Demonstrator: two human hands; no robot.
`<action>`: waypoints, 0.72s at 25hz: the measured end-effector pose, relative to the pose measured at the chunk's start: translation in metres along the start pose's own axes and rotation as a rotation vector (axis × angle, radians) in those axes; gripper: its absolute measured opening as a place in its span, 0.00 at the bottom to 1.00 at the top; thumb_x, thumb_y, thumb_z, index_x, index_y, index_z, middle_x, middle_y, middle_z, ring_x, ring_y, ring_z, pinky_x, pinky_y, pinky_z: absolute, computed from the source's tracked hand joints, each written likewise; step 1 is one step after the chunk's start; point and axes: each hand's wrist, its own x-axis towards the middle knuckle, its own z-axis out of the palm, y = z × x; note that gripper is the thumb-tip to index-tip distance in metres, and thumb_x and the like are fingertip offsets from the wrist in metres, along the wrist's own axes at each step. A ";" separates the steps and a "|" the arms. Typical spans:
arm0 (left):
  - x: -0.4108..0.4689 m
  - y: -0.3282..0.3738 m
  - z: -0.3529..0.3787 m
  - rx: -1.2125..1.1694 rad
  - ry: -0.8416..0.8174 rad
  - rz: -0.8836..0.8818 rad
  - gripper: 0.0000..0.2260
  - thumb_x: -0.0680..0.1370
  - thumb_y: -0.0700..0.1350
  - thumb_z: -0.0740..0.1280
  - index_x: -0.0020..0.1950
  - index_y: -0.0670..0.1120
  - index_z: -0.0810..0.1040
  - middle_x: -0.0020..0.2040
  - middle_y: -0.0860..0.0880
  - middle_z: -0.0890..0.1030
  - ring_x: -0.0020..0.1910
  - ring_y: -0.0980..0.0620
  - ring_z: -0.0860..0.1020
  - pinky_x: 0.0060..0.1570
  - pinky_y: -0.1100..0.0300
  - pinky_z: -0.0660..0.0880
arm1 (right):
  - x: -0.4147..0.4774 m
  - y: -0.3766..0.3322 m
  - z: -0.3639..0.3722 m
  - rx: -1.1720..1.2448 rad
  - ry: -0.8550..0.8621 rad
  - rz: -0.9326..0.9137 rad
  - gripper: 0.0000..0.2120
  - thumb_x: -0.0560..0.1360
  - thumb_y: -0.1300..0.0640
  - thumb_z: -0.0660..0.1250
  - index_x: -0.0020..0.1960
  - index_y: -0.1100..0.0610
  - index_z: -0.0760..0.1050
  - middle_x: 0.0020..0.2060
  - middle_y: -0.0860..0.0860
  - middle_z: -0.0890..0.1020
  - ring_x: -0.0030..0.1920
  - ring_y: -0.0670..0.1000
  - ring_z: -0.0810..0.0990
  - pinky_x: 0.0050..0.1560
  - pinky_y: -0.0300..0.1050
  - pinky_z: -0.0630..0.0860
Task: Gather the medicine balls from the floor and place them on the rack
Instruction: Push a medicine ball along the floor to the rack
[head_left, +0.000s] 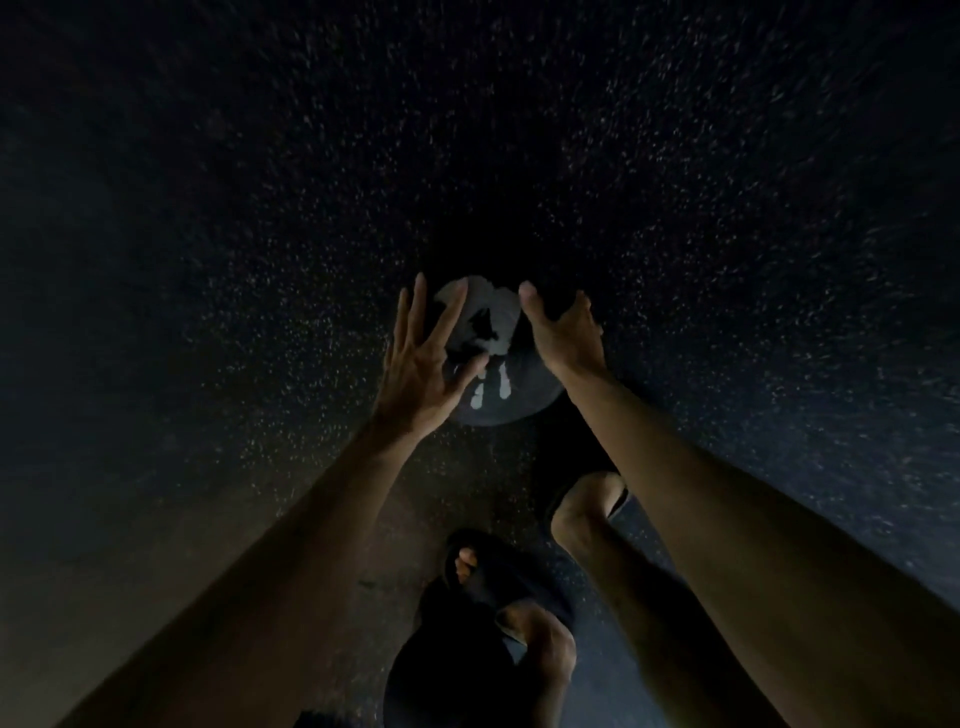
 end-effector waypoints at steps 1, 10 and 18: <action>0.021 0.006 -0.009 0.036 -0.023 -0.026 0.40 0.71 0.78 0.50 0.80 0.63 0.47 0.83 0.47 0.43 0.81 0.42 0.43 0.74 0.34 0.55 | 0.003 -0.004 -0.002 0.010 0.052 -0.062 0.44 0.76 0.30 0.58 0.82 0.53 0.48 0.78 0.60 0.59 0.76 0.63 0.59 0.73 0.59 0.63; 0.139 0.053 -0.032 0.054 0.099 0.004 0.29 0.81 0.65 0.53 0.80 0.56 0.59 0.80 0.44 0.58 0.79 0.43 0.57 0.75 0.39 0.60 | 0.023 0.006 -0.024 -0.151 0.090 -0.477 0.48 0.74 0.29 0.59 0.81 0.46 0.34 0.81 0.53 0.36 0.80 0.58 0.37 0.79 0.61 0.48; 0.178 0.036 -0.046 0.075 -0.016 0.155 0.42 0.75 0.72 0.57 0.81 0.59 0.38 0.82 0.47 0.39 0.81 0.47 0.40 0.76 0.32 0.46 | 0.150 -0.122 -0.080 -0.055 0.166 -0.306 0.37 0.78 0.29 0.52 0.81 0.45 0.53 0.79 0.57 0.58 0.78 0.62 0.55 0.75 0.68 0.56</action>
